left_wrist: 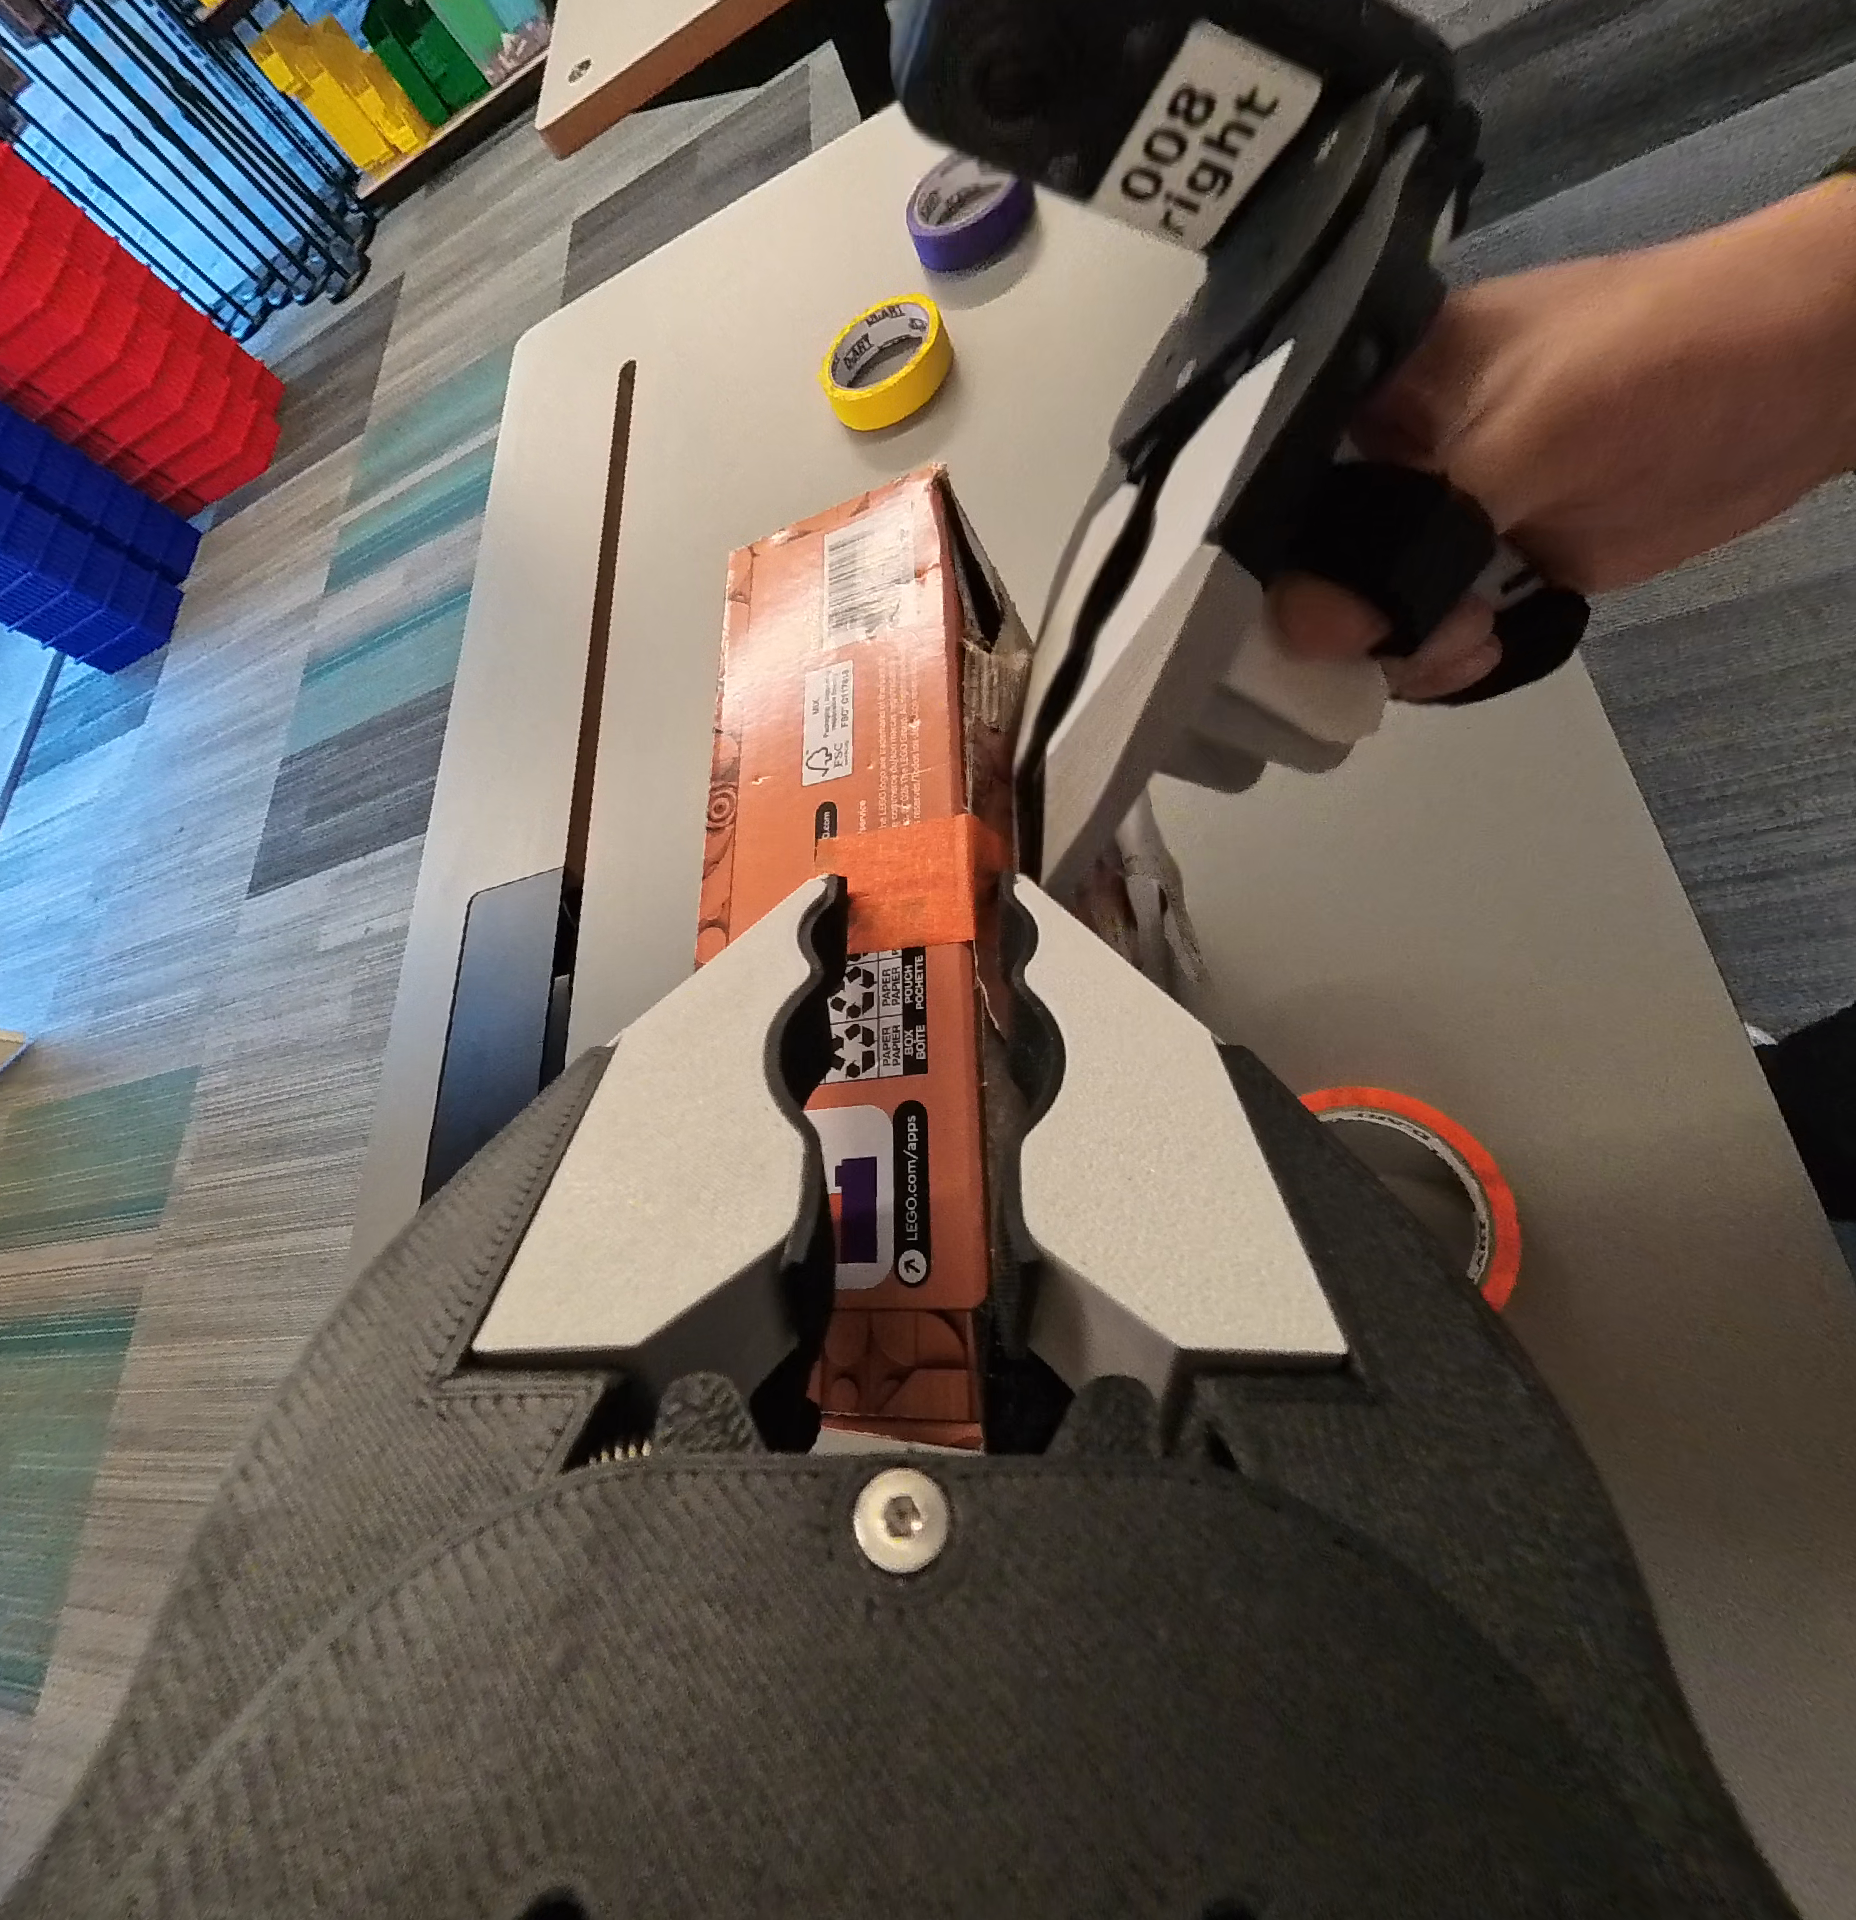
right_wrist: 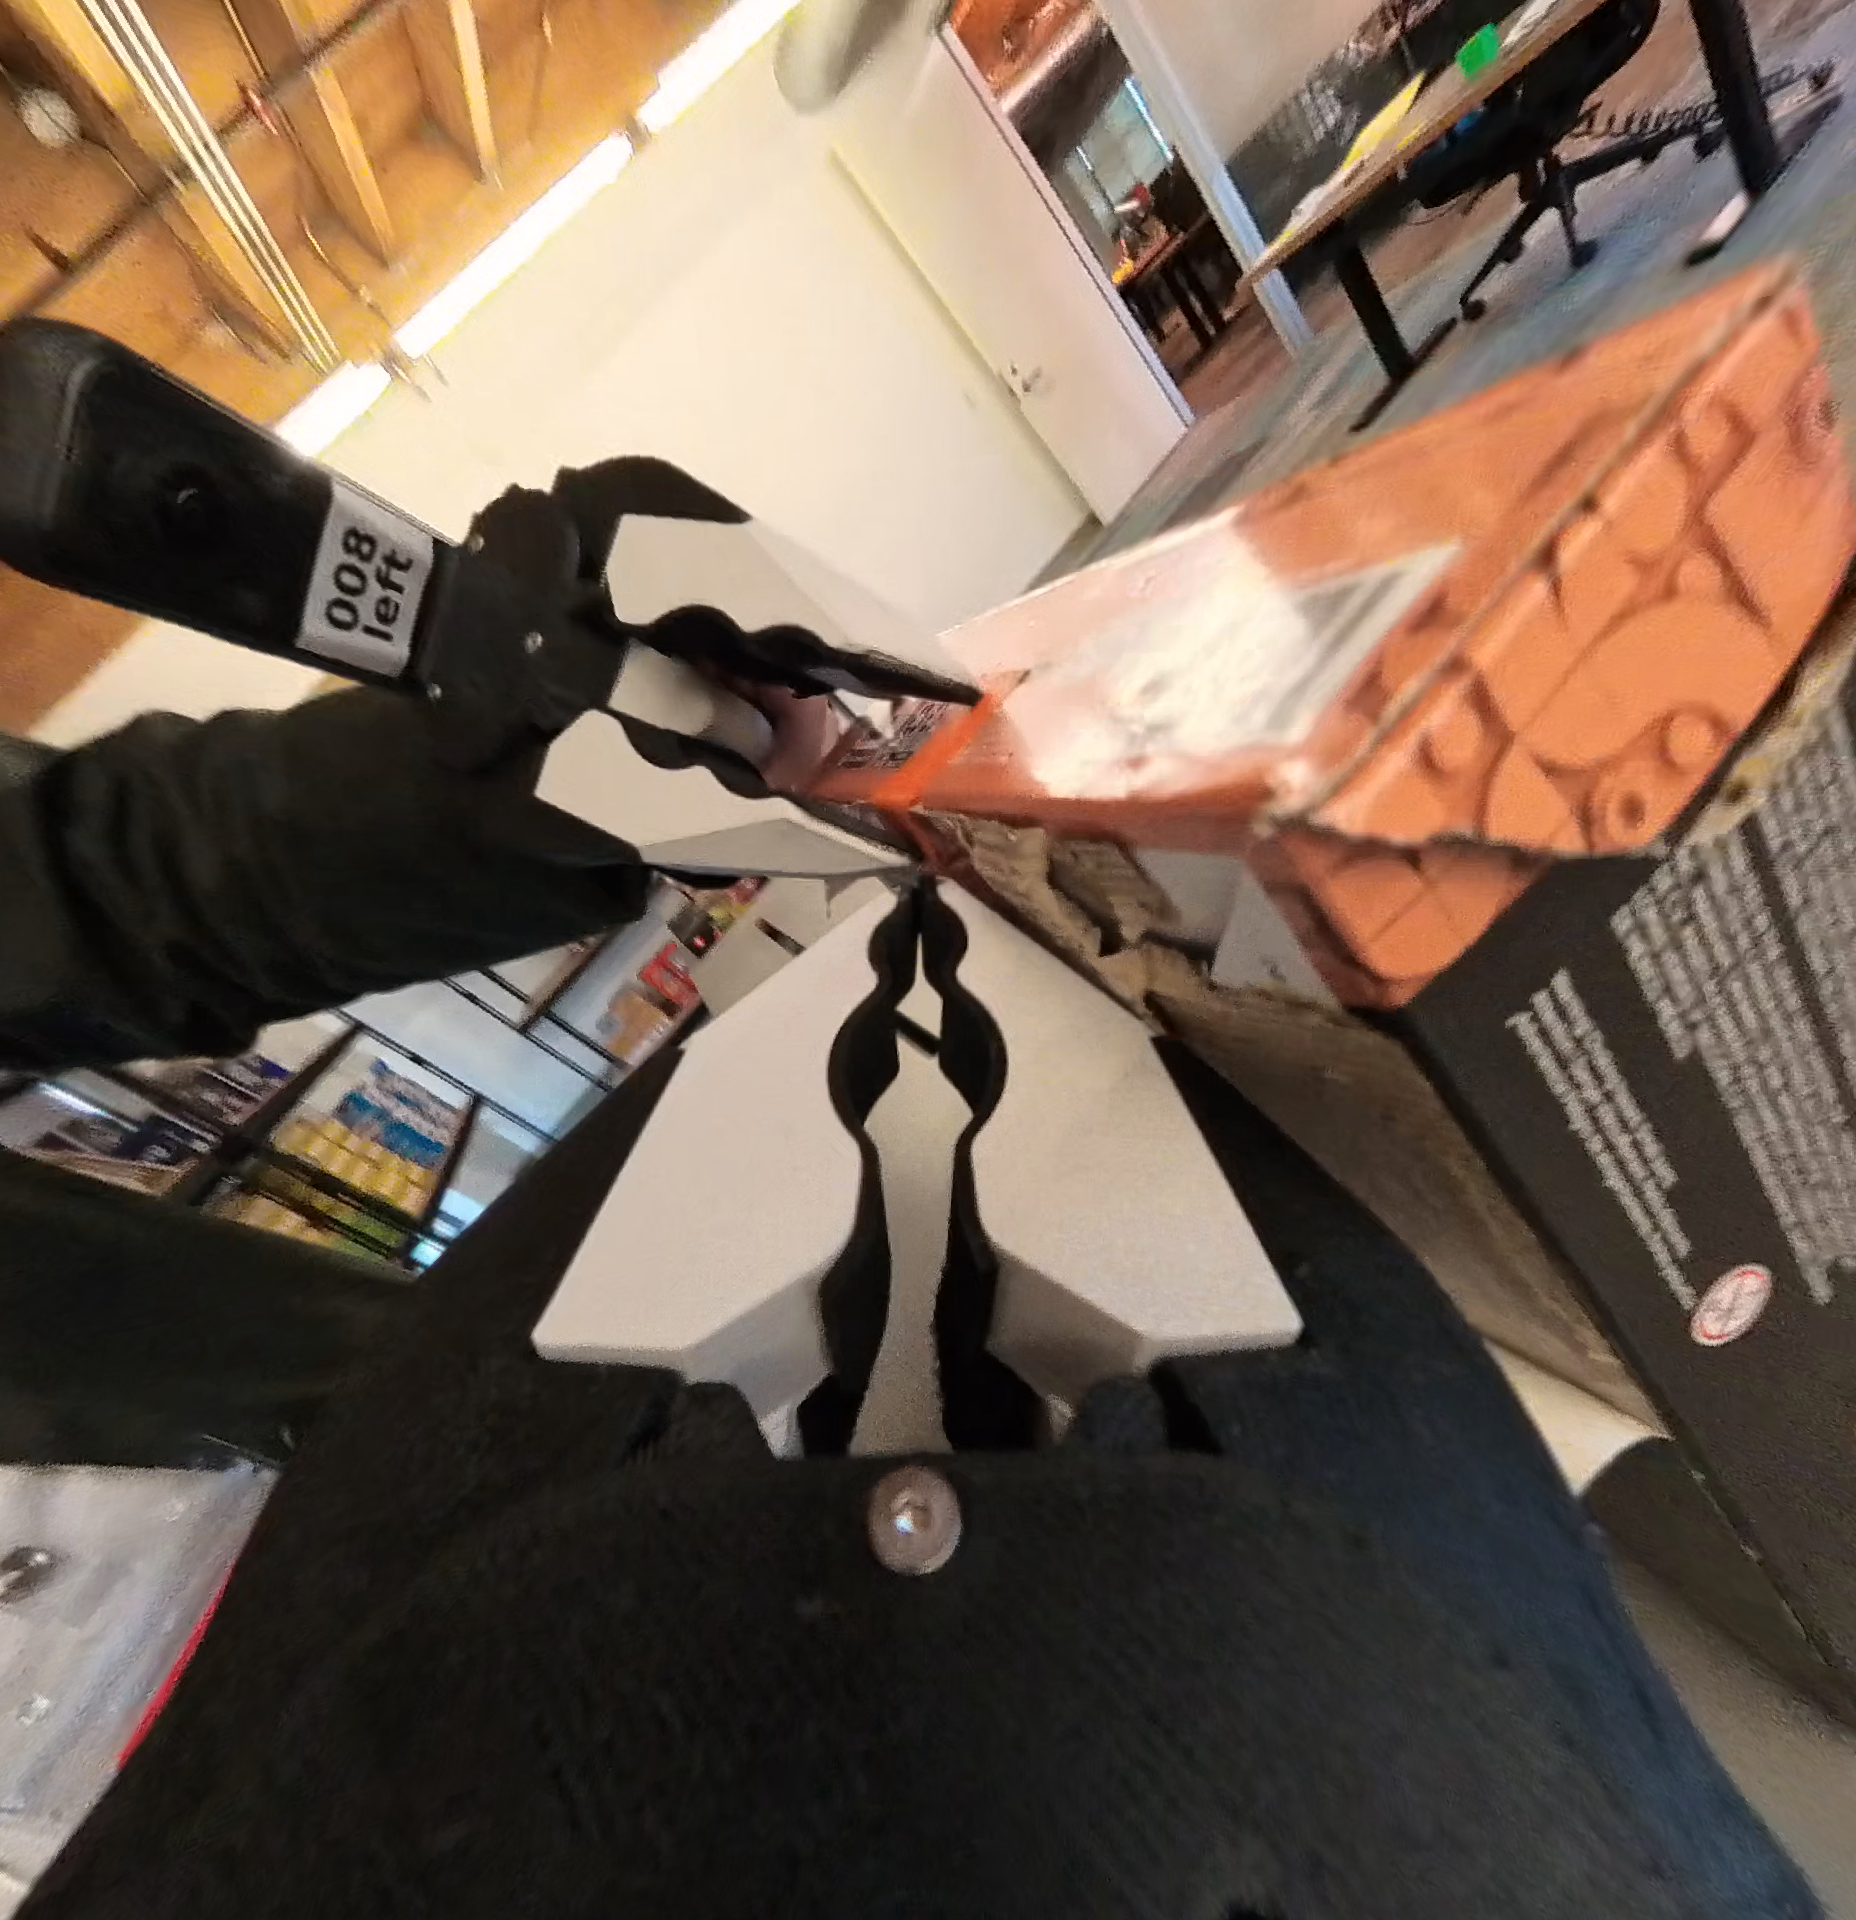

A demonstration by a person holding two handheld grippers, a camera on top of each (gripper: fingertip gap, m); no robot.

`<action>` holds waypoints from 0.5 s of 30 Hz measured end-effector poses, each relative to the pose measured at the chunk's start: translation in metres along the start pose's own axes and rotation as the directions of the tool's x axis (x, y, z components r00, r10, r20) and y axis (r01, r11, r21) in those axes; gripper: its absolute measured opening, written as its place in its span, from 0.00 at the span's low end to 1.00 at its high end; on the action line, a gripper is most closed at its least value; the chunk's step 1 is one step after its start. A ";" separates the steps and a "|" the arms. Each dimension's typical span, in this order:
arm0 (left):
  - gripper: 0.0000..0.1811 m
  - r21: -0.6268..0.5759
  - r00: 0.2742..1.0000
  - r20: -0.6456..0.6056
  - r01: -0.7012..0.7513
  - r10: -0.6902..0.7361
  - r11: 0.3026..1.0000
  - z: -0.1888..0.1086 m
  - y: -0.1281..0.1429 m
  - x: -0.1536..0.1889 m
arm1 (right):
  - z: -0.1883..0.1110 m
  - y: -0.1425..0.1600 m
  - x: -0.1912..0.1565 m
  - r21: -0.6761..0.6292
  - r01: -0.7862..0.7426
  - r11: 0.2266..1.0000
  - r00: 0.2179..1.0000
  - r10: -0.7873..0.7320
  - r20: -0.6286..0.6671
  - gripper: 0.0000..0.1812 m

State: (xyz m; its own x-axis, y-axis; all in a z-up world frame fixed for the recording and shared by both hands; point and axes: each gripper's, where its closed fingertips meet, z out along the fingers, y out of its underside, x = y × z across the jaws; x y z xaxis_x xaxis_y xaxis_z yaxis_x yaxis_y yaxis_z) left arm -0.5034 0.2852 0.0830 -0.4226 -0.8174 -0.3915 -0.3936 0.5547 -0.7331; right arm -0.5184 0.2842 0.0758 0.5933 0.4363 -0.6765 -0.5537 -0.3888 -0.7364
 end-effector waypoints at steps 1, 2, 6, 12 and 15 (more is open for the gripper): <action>0.15 0.001 1.000 0.000 0.002 -0.002 1.000 0.000 0.000 0.000 | 0.000 0.001 0.001 -0.031 0.043 0.999 0.999 -0.044 -0.022 0.00; 0.15 0.002 1.000 -0.002 0.006 -0.006 1.000 0.000 0.000 0.000 | 0.000 0.001 0.001 -0.050 0.090 0.995 0.995 -0.092 -0.047 0.00; 0.15 0.002 0.999 -0.028 0.036 -0.036 0.999 -0.001 0.000 -0.001 | 0.002 0.000 0.002 -0.047 0.124 0.991 0.988 -0.127 -0.087 0.00; 0.14 0.025 0.993 -0.086 0.083 -0.080 0.996 -0.004 -0.003 0.001 | 0.003 -0.004 -0.003 -0.015 0.114 0.993 0.991 -0.115 -0.068 0.00; 0.15 0.038 0.975 -0.152 0.171 -0.163 0.985 -0.007 -0.007 0.002 | 0.003 -0.006 -0.003 0.013 0.082 0.997 0.995 -0.082 -0.049 0.00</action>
State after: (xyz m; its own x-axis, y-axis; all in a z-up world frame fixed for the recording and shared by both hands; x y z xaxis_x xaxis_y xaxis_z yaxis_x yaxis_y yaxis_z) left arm -0.5066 0.2809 0.0913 -0.4721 -0.8635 -0.1775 -0.4290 0.4009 -0.8094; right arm -0.5180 0.2877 0.0825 0.6647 0.4261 -0.6138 -0.5102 -0.3413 -0.7894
